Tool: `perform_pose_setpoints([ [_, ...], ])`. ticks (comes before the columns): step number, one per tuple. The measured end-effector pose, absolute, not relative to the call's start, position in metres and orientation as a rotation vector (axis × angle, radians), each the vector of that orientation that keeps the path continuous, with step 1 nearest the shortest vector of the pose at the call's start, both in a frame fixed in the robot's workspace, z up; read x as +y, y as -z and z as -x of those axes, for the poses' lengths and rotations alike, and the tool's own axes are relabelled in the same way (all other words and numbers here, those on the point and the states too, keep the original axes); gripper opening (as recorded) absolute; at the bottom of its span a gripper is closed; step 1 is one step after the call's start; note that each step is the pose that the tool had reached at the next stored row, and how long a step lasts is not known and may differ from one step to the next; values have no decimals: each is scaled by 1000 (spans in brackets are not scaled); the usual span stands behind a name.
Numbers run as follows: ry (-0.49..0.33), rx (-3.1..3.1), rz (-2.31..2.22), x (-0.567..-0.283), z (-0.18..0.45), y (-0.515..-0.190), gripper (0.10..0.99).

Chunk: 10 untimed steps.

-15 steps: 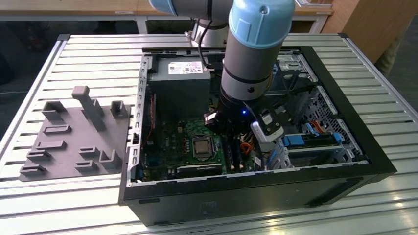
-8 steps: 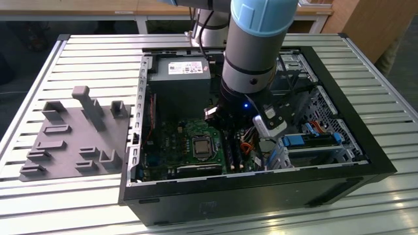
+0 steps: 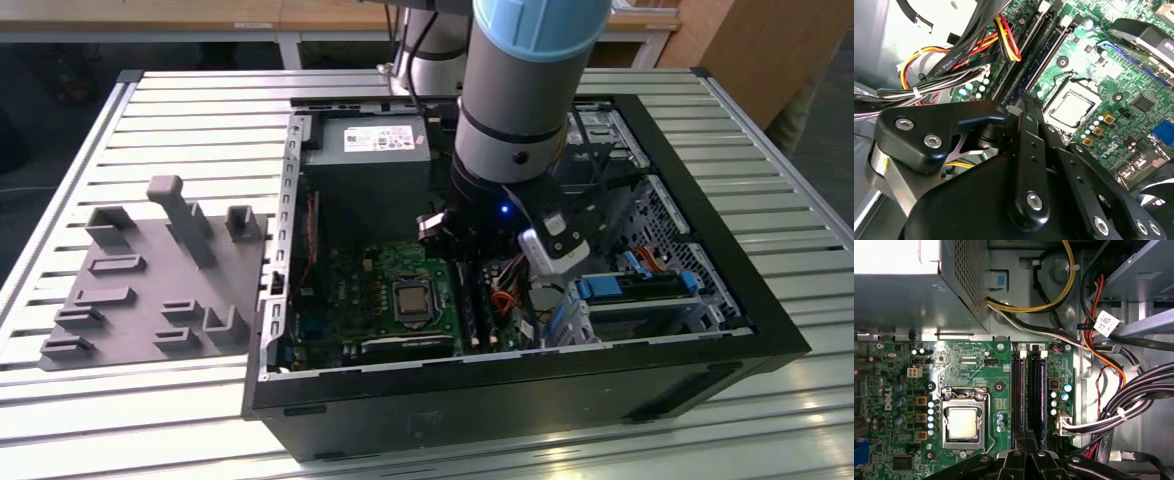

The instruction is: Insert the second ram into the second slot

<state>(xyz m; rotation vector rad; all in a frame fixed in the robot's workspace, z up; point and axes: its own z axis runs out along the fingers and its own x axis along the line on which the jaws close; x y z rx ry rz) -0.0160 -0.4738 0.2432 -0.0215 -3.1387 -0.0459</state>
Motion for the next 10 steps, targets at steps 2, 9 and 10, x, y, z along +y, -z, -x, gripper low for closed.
perform_pose_setpoints([
  [2,46,-3139,22,-474,16,-245,106],
  [9,46,-3139,22,-474,16,-246,106],
  [10,46,-3139,21,-474,16,-246,106],
])
